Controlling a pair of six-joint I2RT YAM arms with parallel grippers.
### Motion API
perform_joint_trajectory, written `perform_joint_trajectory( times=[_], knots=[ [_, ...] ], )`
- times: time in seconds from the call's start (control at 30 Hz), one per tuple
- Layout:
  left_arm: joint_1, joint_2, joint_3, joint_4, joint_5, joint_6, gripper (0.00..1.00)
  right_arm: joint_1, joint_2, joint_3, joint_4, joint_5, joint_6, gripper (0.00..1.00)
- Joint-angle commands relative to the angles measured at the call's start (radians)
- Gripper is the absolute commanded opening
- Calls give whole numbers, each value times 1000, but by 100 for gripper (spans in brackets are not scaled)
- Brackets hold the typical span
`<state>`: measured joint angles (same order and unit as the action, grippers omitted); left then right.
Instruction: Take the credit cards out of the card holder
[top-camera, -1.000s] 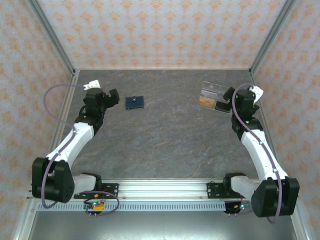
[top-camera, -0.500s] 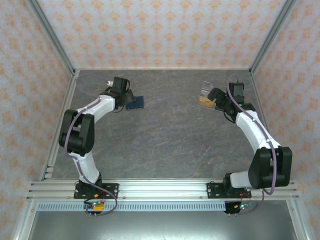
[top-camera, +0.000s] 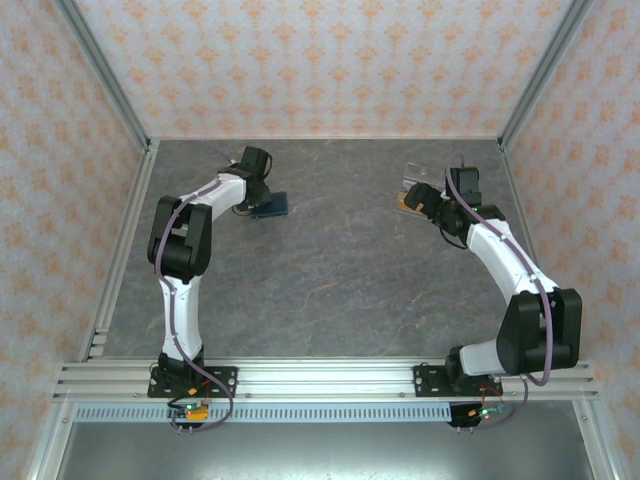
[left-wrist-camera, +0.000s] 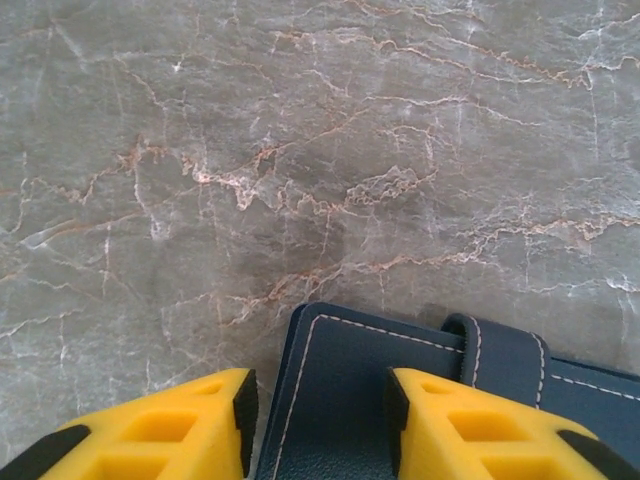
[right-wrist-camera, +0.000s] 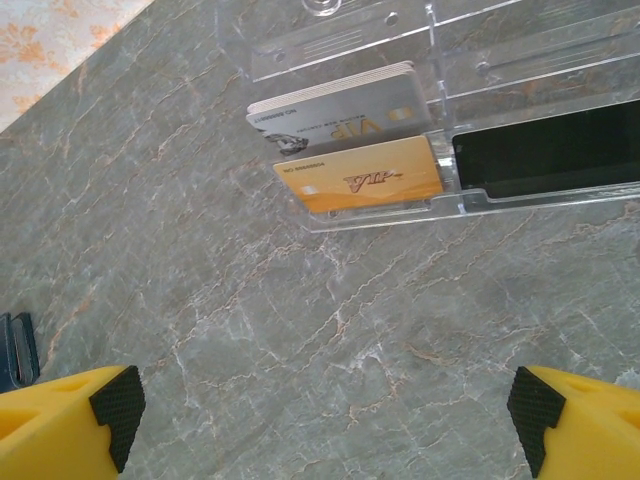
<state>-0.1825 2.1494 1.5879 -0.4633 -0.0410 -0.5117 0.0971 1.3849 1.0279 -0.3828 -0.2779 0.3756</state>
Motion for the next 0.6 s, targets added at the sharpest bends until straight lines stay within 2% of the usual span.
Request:
perform_joint_trajectory(
  times=[0.0, 0.27, 0.43, 0.57],
  knots=[
    [6, 19, 57, -63, -12, 37, 38, 12, 11, 40, -21, -9, -20, 96],
    [-30, 56, 88, -138, 85, 161, 30, 13, 27, 64, -54, 13, -21, 96],
    [-104, 47, 78, -176, 137, 265, 29, 22, 31, 75, -80, -20, -43, 94],
    [-187, 30, 61, -204, 135, 300, 29, 30, 35, 72, -100, -10, -45, 94]
  ],
)
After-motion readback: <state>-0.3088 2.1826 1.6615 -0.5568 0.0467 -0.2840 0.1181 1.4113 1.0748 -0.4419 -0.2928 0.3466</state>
